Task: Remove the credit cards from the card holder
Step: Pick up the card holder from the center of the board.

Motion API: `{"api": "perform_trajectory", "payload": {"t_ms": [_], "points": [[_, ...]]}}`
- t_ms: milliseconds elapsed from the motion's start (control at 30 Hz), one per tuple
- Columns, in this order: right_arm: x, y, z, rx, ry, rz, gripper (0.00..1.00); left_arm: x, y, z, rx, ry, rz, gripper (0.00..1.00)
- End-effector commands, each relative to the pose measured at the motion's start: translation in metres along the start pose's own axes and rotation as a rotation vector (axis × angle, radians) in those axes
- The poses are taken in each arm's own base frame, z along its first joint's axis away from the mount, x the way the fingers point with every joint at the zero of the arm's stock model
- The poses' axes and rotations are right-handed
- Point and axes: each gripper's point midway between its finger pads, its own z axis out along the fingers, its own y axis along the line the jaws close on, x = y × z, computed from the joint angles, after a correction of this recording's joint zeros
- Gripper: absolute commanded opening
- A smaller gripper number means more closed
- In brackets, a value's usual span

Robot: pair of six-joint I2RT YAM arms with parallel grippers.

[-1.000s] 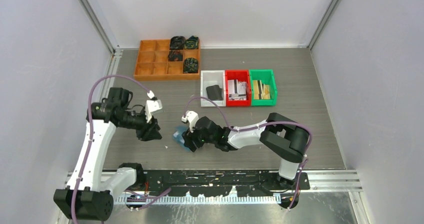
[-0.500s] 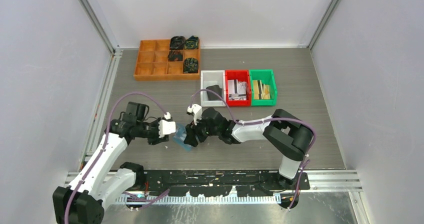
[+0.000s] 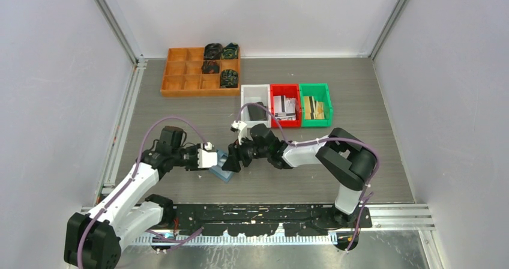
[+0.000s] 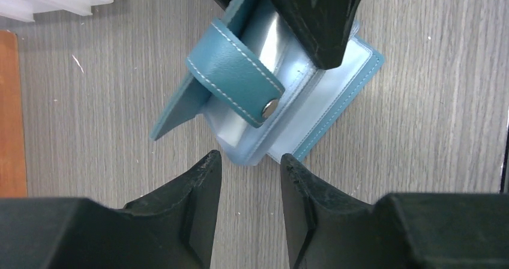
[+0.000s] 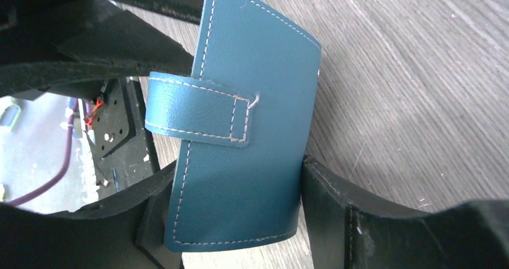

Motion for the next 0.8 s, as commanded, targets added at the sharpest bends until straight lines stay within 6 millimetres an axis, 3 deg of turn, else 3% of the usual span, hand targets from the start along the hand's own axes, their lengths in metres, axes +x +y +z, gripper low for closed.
{"api": "perform_trajectory", "payload": {"t_ms": [0, 267, 600, 767], "points": [[-0.026, 0.022, 0.002, -0.129, -0.071, -0.014, 0.46, -0.016, 0.020, 0.004, -0.059, -0.068, 0.074, 0.42], [-0.023, 0.028, 0.008, -0.188, -0.051, 0.011, 0.50, -0.015, 0.021, 0.010, -0.067, -0.077, 0.049, 0.42], [-0.023, 0.028, 0.009, -0.201, -0.053, 0.032, 0.53, -0.007, -0.017, 0.000, 0.076, -0.035, 0.089, 0.43], [-0.025, 0.031, 0.010, -0.224, -0.058, 0.050, 0.57, -0.008, -0.019, -0.002, 0.038, -0.049, 0.127, 0.43]]}}
